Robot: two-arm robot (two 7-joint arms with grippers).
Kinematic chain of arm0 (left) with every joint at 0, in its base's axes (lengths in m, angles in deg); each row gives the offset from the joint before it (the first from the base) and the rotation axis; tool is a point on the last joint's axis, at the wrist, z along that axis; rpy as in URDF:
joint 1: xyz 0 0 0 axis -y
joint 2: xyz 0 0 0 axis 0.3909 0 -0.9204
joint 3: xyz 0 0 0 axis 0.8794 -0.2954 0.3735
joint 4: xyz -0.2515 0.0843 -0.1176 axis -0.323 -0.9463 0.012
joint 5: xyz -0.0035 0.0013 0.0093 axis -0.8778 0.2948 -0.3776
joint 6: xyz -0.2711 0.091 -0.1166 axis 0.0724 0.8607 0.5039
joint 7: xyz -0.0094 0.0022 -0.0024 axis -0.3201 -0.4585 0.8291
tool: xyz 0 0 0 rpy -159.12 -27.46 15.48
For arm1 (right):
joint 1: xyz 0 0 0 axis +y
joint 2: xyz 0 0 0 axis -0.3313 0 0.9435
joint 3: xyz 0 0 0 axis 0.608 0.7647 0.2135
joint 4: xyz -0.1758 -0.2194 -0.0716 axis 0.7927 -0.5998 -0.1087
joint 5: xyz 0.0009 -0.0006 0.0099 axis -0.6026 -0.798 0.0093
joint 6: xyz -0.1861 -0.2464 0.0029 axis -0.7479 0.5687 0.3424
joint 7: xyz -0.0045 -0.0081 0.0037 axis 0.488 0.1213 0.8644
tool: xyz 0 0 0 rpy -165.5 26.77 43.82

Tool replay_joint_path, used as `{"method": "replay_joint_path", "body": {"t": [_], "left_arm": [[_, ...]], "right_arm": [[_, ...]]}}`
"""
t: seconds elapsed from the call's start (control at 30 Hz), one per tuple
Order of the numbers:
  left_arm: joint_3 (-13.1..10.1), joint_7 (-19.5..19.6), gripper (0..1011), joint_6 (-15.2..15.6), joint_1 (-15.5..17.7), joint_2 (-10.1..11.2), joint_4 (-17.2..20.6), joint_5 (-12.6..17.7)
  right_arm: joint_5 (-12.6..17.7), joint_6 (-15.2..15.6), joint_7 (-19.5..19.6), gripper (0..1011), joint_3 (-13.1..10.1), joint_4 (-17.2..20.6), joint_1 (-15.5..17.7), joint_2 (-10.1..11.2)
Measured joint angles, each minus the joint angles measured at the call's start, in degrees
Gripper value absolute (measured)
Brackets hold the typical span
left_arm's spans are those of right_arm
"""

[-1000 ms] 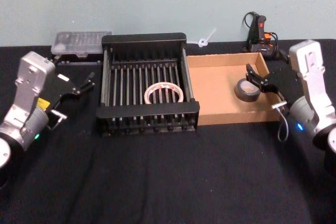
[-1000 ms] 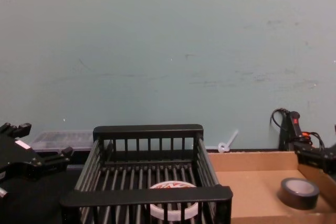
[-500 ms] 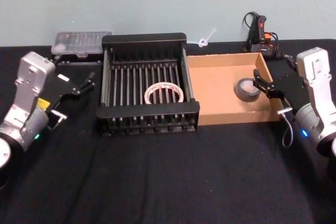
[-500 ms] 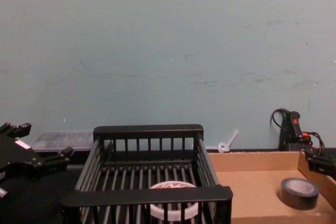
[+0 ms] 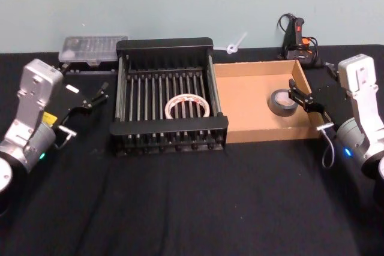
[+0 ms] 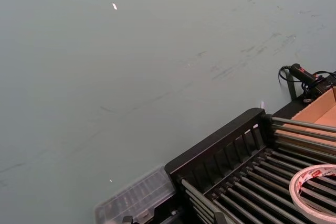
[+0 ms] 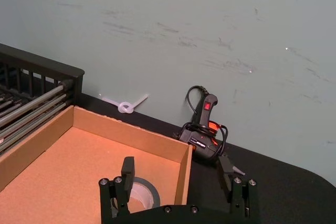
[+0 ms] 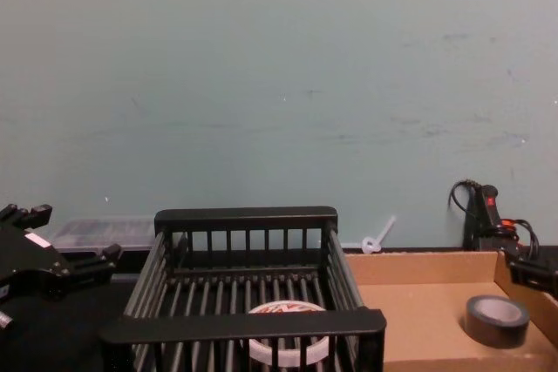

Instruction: Pick up the white tape and place it into the black box , Pick up the silver tape and place it into the brown box.

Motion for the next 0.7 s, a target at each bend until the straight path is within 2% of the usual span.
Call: {"method": "replay_joint_path", "body": {"t": [0.7], "left_arm": [[0.0,0.0,1001,0.0,0.0,0.0,0.0,0.0]], "right_arm": [[-0.06,-0.08,0.0,1000,0.1,-0.04,-0.08,0.03]]}}
